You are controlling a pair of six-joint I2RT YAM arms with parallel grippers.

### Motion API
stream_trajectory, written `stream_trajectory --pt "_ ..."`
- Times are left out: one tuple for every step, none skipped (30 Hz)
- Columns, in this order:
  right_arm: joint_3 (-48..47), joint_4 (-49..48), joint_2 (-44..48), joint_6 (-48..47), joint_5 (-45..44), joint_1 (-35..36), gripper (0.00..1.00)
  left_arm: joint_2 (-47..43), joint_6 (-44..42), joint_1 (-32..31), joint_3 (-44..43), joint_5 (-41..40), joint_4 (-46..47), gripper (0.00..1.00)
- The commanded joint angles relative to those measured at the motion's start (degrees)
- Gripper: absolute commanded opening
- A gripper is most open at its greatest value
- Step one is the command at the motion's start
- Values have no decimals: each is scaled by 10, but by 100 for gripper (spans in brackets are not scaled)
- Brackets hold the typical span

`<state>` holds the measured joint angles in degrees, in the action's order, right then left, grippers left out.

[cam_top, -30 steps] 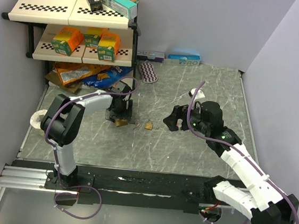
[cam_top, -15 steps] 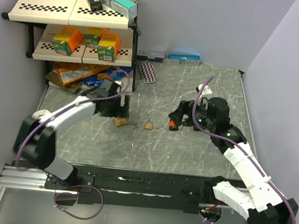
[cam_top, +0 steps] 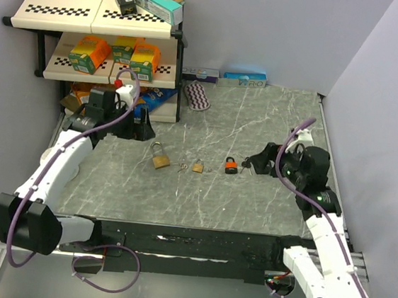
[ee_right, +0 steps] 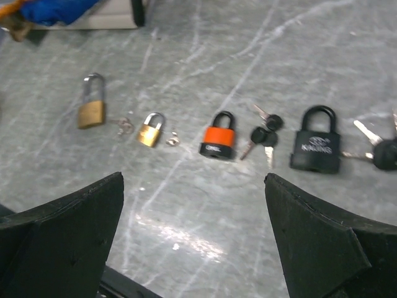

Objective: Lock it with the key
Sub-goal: Reset both arms

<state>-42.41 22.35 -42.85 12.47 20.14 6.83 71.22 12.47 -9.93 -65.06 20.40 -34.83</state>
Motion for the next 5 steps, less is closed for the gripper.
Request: stream_trajectory --pt "20 7 35 -38 -6 -15 100 -35 -42 0 31 31 35 96" --pt "20 9 38 -40 -4 -15 100 -33 -43 -2 32 32 35 96" --pt "19 9 42 -43 -2 -15 100 -28 -44 -3 29 30 32 96" --pt "19 9 43 -46 4 -14 100 -23 -47 -5 25 20 23 96" --pt "15 12 43 -50 6 -14 100 -24 -52 -10 21 17 20 96"
